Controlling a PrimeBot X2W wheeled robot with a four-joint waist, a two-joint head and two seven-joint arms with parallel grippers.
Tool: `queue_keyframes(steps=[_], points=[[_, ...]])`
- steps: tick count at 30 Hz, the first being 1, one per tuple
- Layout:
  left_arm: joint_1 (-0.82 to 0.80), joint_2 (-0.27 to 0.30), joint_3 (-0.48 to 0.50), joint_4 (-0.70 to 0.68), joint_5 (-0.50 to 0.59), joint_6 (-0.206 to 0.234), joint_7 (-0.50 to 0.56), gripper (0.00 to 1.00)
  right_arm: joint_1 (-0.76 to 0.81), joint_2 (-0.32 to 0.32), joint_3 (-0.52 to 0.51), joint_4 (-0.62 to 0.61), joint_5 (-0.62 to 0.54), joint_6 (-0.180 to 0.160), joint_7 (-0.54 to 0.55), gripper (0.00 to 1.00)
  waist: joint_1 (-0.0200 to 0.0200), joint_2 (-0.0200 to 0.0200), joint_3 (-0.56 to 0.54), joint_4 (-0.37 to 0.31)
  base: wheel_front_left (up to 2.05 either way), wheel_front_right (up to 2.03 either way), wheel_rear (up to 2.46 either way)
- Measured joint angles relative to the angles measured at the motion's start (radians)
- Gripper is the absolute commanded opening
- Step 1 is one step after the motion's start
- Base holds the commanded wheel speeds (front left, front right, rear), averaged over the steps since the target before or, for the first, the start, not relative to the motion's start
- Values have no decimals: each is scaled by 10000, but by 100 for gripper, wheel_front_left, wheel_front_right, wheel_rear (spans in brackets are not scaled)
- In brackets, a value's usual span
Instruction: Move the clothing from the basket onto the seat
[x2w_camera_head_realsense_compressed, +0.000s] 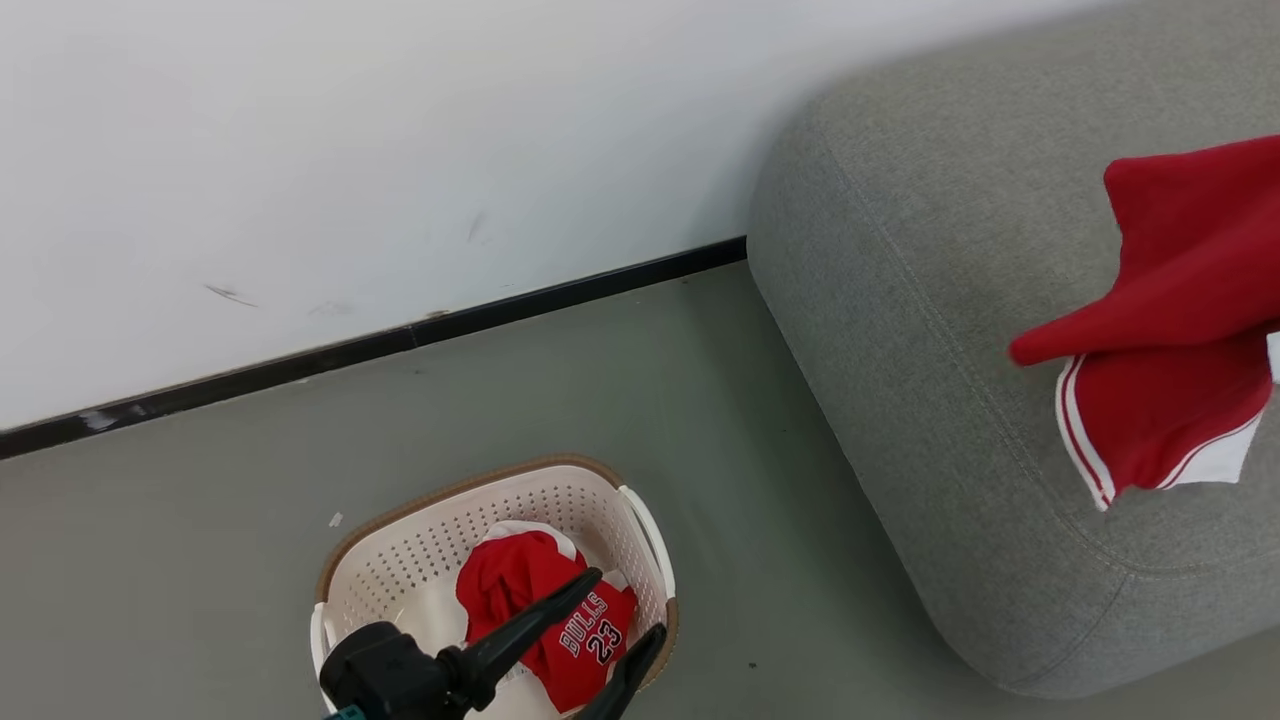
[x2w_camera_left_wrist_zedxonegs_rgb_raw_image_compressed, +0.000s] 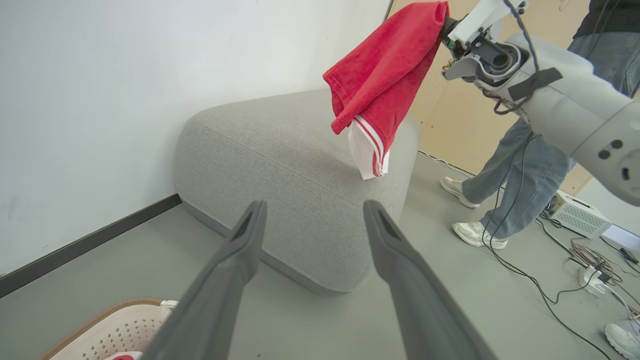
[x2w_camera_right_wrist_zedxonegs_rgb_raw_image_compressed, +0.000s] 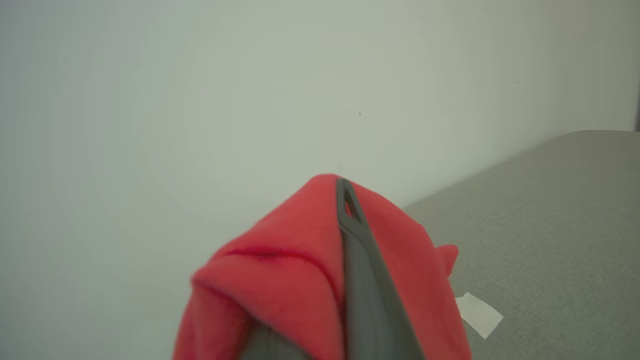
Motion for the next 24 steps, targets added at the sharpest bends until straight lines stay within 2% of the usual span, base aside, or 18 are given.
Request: queue_keyframes(steps=[9, 17, 24], points=[[11, 242, -4, -343, 92, -165, 0, 100, -1447, -286, -995, 347, 25, 0, 846, 0, 0, 0, 423, 381, 0, 0, 0], [14, 454, 125, -863, 176, -263, -59, 100, -2611, -1066, -1476, 612, -324, 0, 1338, 0, 0, 0, 814, 696, 0, 0, 0], [13, 589, 188, -1271, 178, -353, -109, 100, -2858, -1227, -1946, 619, -683, 0, 1603, 0, 0, 0, 1121, 914, 0, 0, 0]])
